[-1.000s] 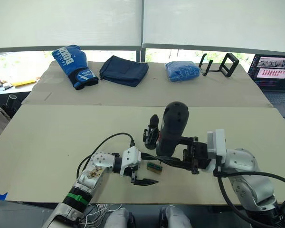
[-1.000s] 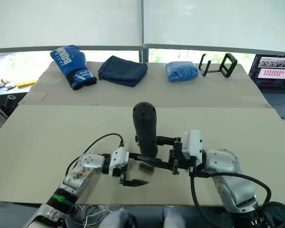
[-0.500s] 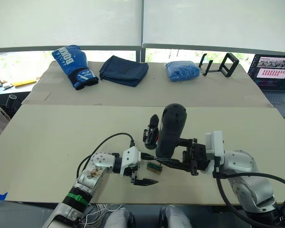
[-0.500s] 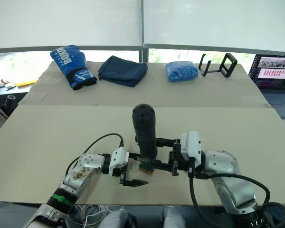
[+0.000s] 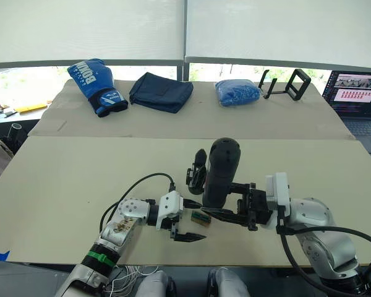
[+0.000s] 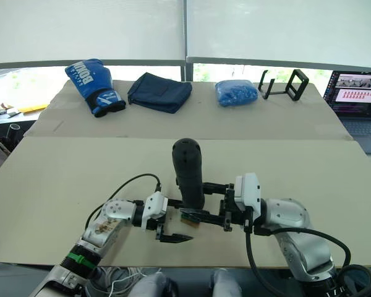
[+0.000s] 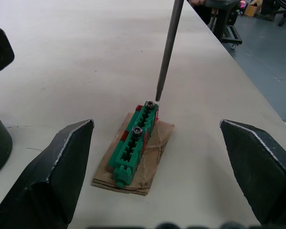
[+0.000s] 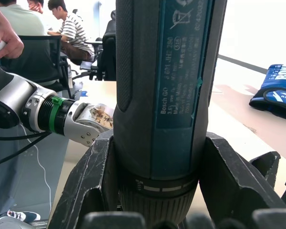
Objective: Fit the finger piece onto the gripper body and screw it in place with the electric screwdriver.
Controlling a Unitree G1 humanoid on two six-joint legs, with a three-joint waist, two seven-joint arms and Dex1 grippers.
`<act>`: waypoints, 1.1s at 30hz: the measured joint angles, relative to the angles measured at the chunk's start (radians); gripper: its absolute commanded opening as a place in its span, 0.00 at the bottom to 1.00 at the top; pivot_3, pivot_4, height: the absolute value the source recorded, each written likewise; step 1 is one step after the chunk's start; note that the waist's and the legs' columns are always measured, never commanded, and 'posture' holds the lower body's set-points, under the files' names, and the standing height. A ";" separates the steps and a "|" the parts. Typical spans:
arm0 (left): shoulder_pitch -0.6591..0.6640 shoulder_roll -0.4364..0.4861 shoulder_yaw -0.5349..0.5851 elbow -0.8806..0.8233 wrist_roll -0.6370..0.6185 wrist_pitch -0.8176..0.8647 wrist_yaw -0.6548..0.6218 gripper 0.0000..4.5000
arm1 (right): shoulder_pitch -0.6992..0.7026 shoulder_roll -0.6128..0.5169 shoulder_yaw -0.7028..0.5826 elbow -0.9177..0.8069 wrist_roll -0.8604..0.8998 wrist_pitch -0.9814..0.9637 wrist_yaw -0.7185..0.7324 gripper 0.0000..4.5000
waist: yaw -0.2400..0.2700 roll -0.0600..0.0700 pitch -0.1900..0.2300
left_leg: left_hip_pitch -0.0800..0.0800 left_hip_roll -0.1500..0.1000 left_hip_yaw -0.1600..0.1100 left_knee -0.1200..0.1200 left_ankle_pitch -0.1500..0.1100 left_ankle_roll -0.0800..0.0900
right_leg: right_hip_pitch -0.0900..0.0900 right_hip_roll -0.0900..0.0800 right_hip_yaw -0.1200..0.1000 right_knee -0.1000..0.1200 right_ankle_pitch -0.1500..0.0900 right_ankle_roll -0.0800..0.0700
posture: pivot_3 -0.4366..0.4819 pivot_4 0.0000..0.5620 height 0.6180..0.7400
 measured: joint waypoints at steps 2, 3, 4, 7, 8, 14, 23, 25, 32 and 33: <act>0.000 0.000 0.000 0.000 0.000 0.000 0.000 1.00 | 0.000 0.000 0.001 0.000 0.000 0.000 0.000 0.43 | 0.000 0.000 0.000 | 0.000 0.000 0.000 0.000 0.000 0.000 | 0.000 0.000 0.000 0.000 0.000 0.000 | 0.48 0.27 1.00; 0.000 0.000 0.000 0.000 0.000 0.000 0.000 1.00 | 0.000 0.000 0.001 0.001 0.000 0.000 0.000 0.43 | 0.000 0.000 0.000 | 0.000 0.000 0.000 0.000 0.000 0.000 | 0.000 0.000 0.000 0.000 0.000 0.000 | 0.48 0.27 1.00; 0.000 0.000 0.000 0.000 0.000 0.000 0.000 1.00 | 0.000 0.000 0.001 0.001 0.000 0.000 0.000 0.43 | 0.000 0.000 0.000 | 0.000 0.000 0.000 0.000 0.000 0.000 | 0.000 0.000 0.000 0.000 0.000 0.000 | 0.48 0.27 1.00; 0.000 0.000 0.000 0.000 0.000 0.001 0.001 1.00 | 0.000 0.000 0.001 0.001 -0.001 0.000 0.000 0.43 | 0.000 0.000 0.000 | 0.000 0.000 0.000 0.000 0.000 0.000 | 0.000 0.000 0.000 0.000 0.000 0.000 | 0.48 0.27 1.00; 0.000 0.000 0.000 0.000 0.000 0.001 0.001 1.00 | 0.000 0.000 0.001 0.001 -0.001 0.000 0.000 0.43 | 0.000 0.000 0.000 | 0.000 0.000 0.000 0.000 0.000 0.000 | 0.000 0.000 0.000 0.000 0.000 0.000 | 0.48 0.27 1.00; 0.000 0.001 0.000 -0.001 0.000 0.002 0.001 1.00 | 0.000 0.001 0.002 0.003 -0.004 -0.001 0.000 0.43 | 0.000 0.000 0.000 | 0.000 0.000 0.000 0.000 0.000 0.000 | 0.000 0.000 0.000 0.000 0.000 0.000 | 0.48 0.27 1.00; 0.000 0.001 0.000 -0.001 0.000 0.002 0.001 1.00 | -0.017 0.004 0.002 0.013 -0.008 -0.004 0.001 0.43 | 0.000 0.000 0.000 | 0.000 0.000 0.000 0.000 0.000 0.000 | 0.000 0.000 0.000 0.000 0.000 0.000 | 0.48 0.27 1.00; 0.000 0.001 0.000 -0.001 0.000 0.002 0.001 1.00 | -0.021 0.004 0.002 0.016 -0.008 -0.004 0.001 0.43 | 0.000 0.000 0.000 | 0.000 0.000 0.000 0.000 0.000 0.000 | 0.000 0.000 0.000 0.000 0.000 0.000 | 0.48 0.27 1.00; 0.000 0.002 0.000 -0.001 0.000 0.002 0.001 1.00 | -0.020 0.004 0.002 0.019 -0.009 -0.004 0.003 0.43 | 0.000 0.000 0.000 | 0.000 0.000 0.000 0.000 0.000 0.000 | 0.000 0.000 0.000 0.000 0.000 0.000 | 0.48 0.27 1.00; 0.000 0.002 0.000 -0.001 0.000 0.002 0.001 1.00 | -0.020 0.004 0.002 0.019 -0.009 -0.004 0.004 0.43 | 0.000 0.000 0.000 | 0.000 0.000 0.000 0.000 0.000 0.000 | 0.000 0.000 0.000 0.000 0.000 0.000 | 0.48 0.27 1.00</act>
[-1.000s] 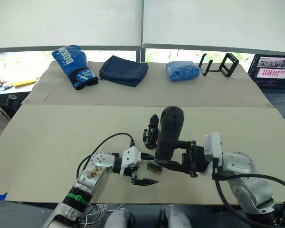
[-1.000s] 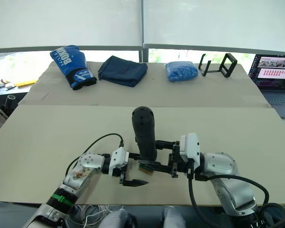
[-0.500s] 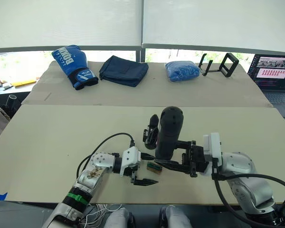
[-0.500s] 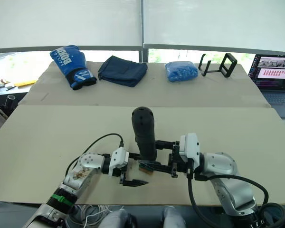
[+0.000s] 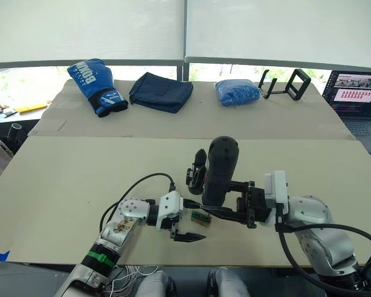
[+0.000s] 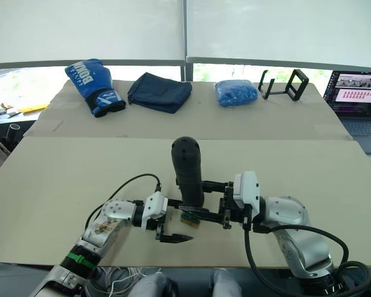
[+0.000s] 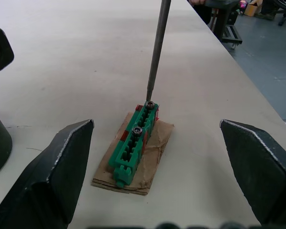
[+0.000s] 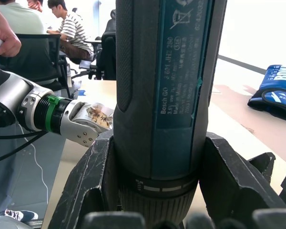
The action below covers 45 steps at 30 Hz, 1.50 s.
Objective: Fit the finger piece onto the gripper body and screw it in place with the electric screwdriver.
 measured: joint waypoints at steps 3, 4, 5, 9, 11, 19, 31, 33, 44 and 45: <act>0.000 0.000 0.000 0.000 0.000 0.000 0.000 1.00 | 0.001 -0.001 0.000 0.000 0.000 0.000 0.001 0.43 | 0.000 0.000 0.000 | 0.000 0.000 0.000 0.000 0.000 0.000 | 0.000 0.000 0.000 0.000 0.000 0.000 | 0.48 0.27 1.00; 0.000 0.000 0.000 0.000 0.000 0.000 0.000 1.00 | 0.003 -0.001 0.000 0.000 0.000 0.000 0.001 0.43 | 0.000 0.000 0.000 | 0.000 0.000 0.000 0.000 0.000 0.000 | 0.000 0.000 0.000 0.000 0.000 0.000 | 0.48 0.27 1.00; 0.000 0.000 0.000 0.000 0.000 0.000 0.000 1.00 | 0.004 -0.002 0.000 0.000 0.000 0.000 0.001 0.43 | 0.000 0.000 0.000 | 0.000 0.000 0.000 0.000 0.000 0.000 | 0.000 0.000 0.000 0.000 0.000 0.000 | 0.48 0.27 1.00; 0.000 0.000 -0.001 0.000 0.000 -0.001 0.000 1.00 | 0.011 -0.007 0.000 0.000 -0.003 0.000 0.002 0.43 | 0.000 0.000 0.000 | 0.000 0.000 0.000 0.000 0.000 0.000 | 0.000 0.000 0.000 0.000 0.000 0.000 | 0.48 0.27 1.00; 0.000 0.000 -0.001 0.000 0.000 -0.001 0.000 1.00 | 0.011 -0.007 0.000 0.000 -0.008 0.000 0.002 0.43 | 0.000 0.000 0.000 | 0.000 0.000 0.000 0.000 0.000 0.000 | 0.000 0.000 0.000 0.000 0.000 0.000 | 0.48 0.27 1.00; 0.000 0.000 -0.001 0.000 0.000 -0.001 -0.001 1.00 | 0.011 -0.007 0.000 0.000 -0.010 0.000 0.002 0.43 | 0.000 0.000 0.000 | 0.000 0.000 0.000 0.000 0.000 0.000 | 0.000 0.000 0.000 0.000 0.000 0.000 | 0.48 0.27 1.00; 0.001 0.000 -0.001 0.000 0.000 0.000 -0.001 1.00 | 0.011 -0.005 0.000 0.003 -0.011 0.000 0.002 0.43 | 0.000 0.000 0.000 | 0.000 0.000 0.000 0.000 0.000 0.000 | 0.000 0.000 0.000 0.000 0.000 0.000 | 0.48 0.27 1.00; 0.001 0.000 -0.001 0.000 0.000 0.000 0.000 1.00 | 0.011 -0.004 0.000 0.005 -0.012 0.000 0.001 0.43 | 0.000 0.000 0.000 | 0.000 0.000 0.000 0.000 0.000 0.000 | 0.000 0.000 0.000 0.000 0.000 0.000 | 0.48 0.27 1.00; 0.002 0.000 -0.001 -0.001 0.000 0.001 0.003 1.00 | 0.006 0.007 0.006 0.009 -0.028 0.000 0.001 0.43 | 0.000 0.000 0.000 | 0.000 0.000 0.000 0.000 0.000 0.000 | 0.000 0.000 0.000 0.000 0.000 0.000 | 0.48 0.27 1.00; 0.002 0.000 -0.001 -0.001 0.000 0.001 0.003 1.00 | 0.005 0.007 0.006 0.009 -0.028 0.000 0.001 0.43 | 0.000 0.000 0.000 | 0.000 0.000 0.000 0.000 0.000 0.000 | 0.000 0.000 0.000 0.000 0.000 0.000 | 0.48 0.27 1.00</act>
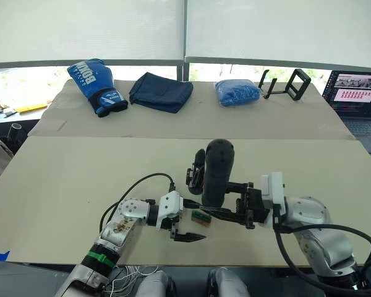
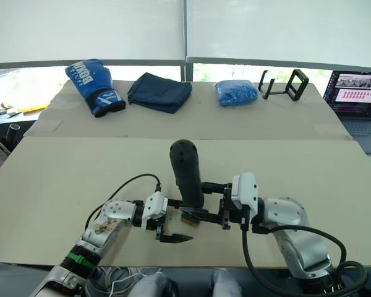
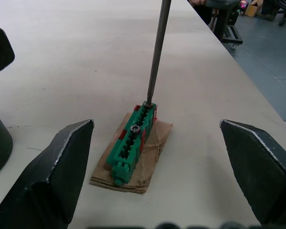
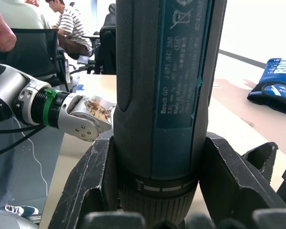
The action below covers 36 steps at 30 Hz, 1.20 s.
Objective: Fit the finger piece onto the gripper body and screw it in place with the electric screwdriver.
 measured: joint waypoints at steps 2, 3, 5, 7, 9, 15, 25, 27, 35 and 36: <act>0.000 0.000 0.000 0.000 0.000 0.000 0.000 1.00 | 0.000 0.000 0.000 0.000 0.000 0.000 0.000 0.43 | 0.000 0.000 0.000 | 0.000 0.000 0.000 0.000 0.000 0.000 | 0.000 0.000 0.000 0.000 0.000 0.000 | 0.48 0.27 1.00; 0.000 0.000 0.000 0.000 0.000 0.000 0.000 1.00 | -0.001 0.001 0.000 0.000 -0.001 0.000 0.000 0.43 | 0.000 0.000 0.000 | 0.000 0.000 0.000 0.000 0.000 0.000 | 0.000 0.000 0.000 0.000 0.000 0.000 | 0.48 0.27 1.00; 0.000 0.000 0.000 0.000 0.000 0.000 0.001 1.00 | -0.002 0.001 0.000 0.000 -0.001 0.000 0.000 0.43 | 0.000 0.000 0.000 | 0.000 0.000 0.000 0.000 0.000 0.000 | 0.000 0.000 0.000 0.000 0.000 0.000 | 0.48 0.27 1.00; 0.000 0.000 0.001 -0.001 0.000 0.000 0.001 1.00 | -0.003 0.001 0.000 0.002 -0.001 0.000 0.000 0.43 | 0.000 0.000 0.000 | 0.000 0.000 0.000 0.000 0.000 0.000 | 0.000 0.000 0.000 0.000 0.000 0.000 | 0.48 0.27 1.00; 0.000 0.000 0.001 -0.001 0.000 -0.001 0.001 1.00 | -0.004 0.001 0.000 0.003 -0.001 0.000 0.000 0.43 | 0.000 0.000 0.000 | 0.000 0.000 0.000 0.000 0.000 0.000 | 0.000 0.000 0.000 0.000 0.000 0.000 | 0.48 0.27 1.00; 0.000 0.002 0.006 -0.001 -0.005 -0.003 0.001 1.00 | -0.004 0.001 0.000 0.003 0.002 0.000 0.002 0.43 | 0.000 0.000 0.000 | 0.000 0.000 0.000 0.000 0.000 0.000 | 0.000 0.000 0.000 0.000 0.000 0.000 | 0.48 0.27 1.00; 0.030 0.035 0.038 -0.001 -0.061 -0.030 -0.032 1.00 | -0.020 -0.026 -0.046 -0.022 0.087 0.041 -0.009 0.43 | -0.006 0.000 0.000 | 0.000 0.001 0.000 -0.001 0.000 -0.001 | -0.001 0.000 0.000 0.000 0.000 0.000 | 0.48 0.27 1.00; 0.045 0.045 0.058 -0.001 -0.080 -0.039 -0.038 1.00 | -0.021 -0.034 -0.054 -0.032 0.108 0.053 -0.013 0.43 | -0.005 0.000 0.000 | 0.000 0.001 0.000 -0.001 0.000 -0.001 | -0.001 0.000 0.000 0.000 0.000 0.000 | 0.48 0.27 1.00; 0.091 0.083 0.140 -0.020 -0.176 -0.046 -0.091 1.00 | -0.046 -0.064 -0.106 -0.071 0.183 0.109 -0.047 0.43 | -0.002 0.000 0.000 | -0.003 0.001 -0.001 0.000 0.000 0.000 | -0.002 -0.001 -0.001 -0.001 0.000 0.000 | 0.48 0.27 1.00; 0.093 0.085 0.149 -0.028 -0.190 -0.043 -0.094 1.00 | -0.049 -0.066 -0.114 -0.076 0.193 0.114 -0.049 0.43 | -0.001 0.000 0.000 | -0.003 0.001 -0.001 0.000 0.000 0.000 | -0.002 -0.001 -0.001 -0.001 0.000 0.000 | 0.48 0.27 1.00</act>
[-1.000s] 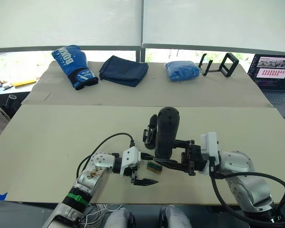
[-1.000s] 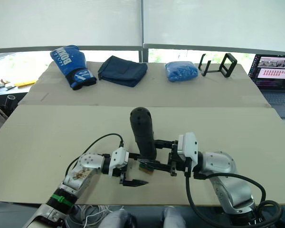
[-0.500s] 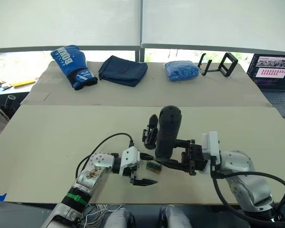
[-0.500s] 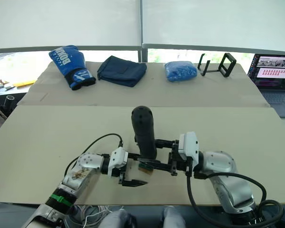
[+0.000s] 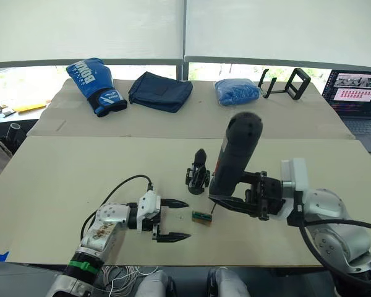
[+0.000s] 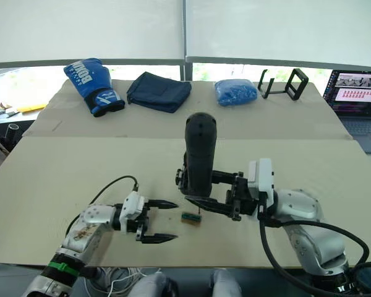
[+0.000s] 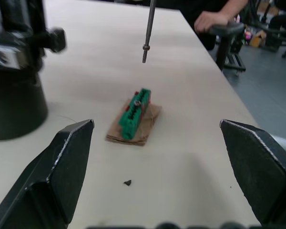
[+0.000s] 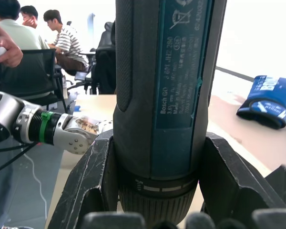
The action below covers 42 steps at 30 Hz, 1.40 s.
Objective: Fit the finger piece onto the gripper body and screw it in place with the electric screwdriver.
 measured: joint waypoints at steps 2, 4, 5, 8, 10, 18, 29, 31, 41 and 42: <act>0.007 0.005 0.029 -0.028 -0.042 0.013 -0.011 1.00 | -0.007 -0.007 -0.013 -0.009 0.024 0.015 -0.013 0.43 | -0.001 0.000 0.000 | 0.000 0.000 0.000 0.000 0.000 0.000 | 0.000 0.000 0.000 0.000 0.000 0.000 | 0.48 0.27 1.00; 0.012 0.016 0.062 -0.054 -0.092 0.039 -0.017 1.00 | -0.019 -0.018 -0.038 -0.012 0.055 0.039 -0.032 0.43 | -0.001 0.000 0.000 | 0.000 0.000 0.000 0.000 0.000 0.000 | 0.000 0.000 0.000 0.000 0.000 0.000 | 0.48 0.27 1.00; 0.016 0.028 0.085 -0.064 -0.115 0.054 -0.018 1.00 | -0.033 -0.028 -0.056 -0.012 0.076 0.051 -0.044 0.43 | -0.001 0.000 0.000 | 0.000 0.000 0.000 0.000 0.000 0.000 | 0.000 0.000 0.000 0.000 0.000 0.000 | 0.48 0.27 1.00; 0.020 0.059 0.136 -0.073 -0.161 0.101 -0.021 1.00 | -0.063 -0.056 -0.109 -0.011 0.118 0.079 -0.067 0.43 | -0.001 0.000 0.000 | 0.000 0.000 0.000 0.000 0.000 0.000 | 0.000 0.001 0.000 0.000 0.000 0.000 | 0.48 0.27 1.00; 0.016 0.071 0.165 -0.075 -0.182 0.132 -0.017 1.00 | -0.100 -0.072 -0.130 0.006 0.140 0.106 -0.083 0.43 | -0.002 0.000 0.000 | 0.000 0.000 0.000 0.000 0.000 0.000 | 0.000 0.001 0.000 0.000 0.000 0.000 | 0.48 0.27 1.00; -0.079 0.106 0.235 -0.092 -0.244 0.232 0.010 1.00 | -0.245 -0.077 -0.160 0.093 0.198 0.188 -0.167 0.43 | 0.000 0.000 0.000 | -0.001 0.000 0.001 0.000 0.001 -0.001 | 0.000 0.002 -0.001 0.000 0.000 0.000 | 0.48 0.27 1.00; -0.227 0.093 0.253 -0.011 -0.252 0.289 0.055 1.00 | -0.326 -0.026 -0.136 0.178 0.186 0.200 -0.176 0.43 | -0.005 0.000 0.001 | 0.000 -0.001 0.003 0.000 0.002 -0.003 | 0.000 0.005 0.000 0.000 0.000 0.001 | 0.48 0.27 1.00; -0.249 0.091 0.253 -0.010 -0.253 0.315 0.071 1.00 | -0.342 -0.011 -0.123 0.194 0.174 0.200 -0.175 0.43 | -0.006 0.000 0.001 | 0.000 -0.001 0.003 0.000 0.002 -0.003 | 0.000 0.005 0.000 0.000 0.000 0.001 | 0.48 0.27 1.00; -0.278 0.086 0.224 -0.013 -0.231 0.365 0.065 1.00 | -0.435 0.083 -0.051 0.272 0.076 0.186 -0.168 0.43 | -0.016 0.000 0.001 | 0.000 -0.001 0.004 0.000 0.003 -0.004 | -0.001 0.006 0.000 0.001 -0.001 0.001 | 0.48 0.27 1.00; -0.277 0.084 0.221 -0.013 -0.225 0.364 0.065 1.00 | -0.442 0.088 -0.047 0.277 0.071 0.185 -0.166 0.43 | -0.016 0.000 0.001 | 0.000 -0.001 0.004 0.000 0.003 -0.004 | -0.001 0.006 0.000 0.001 -0.001 0.001 | 0.48 0.27 1.00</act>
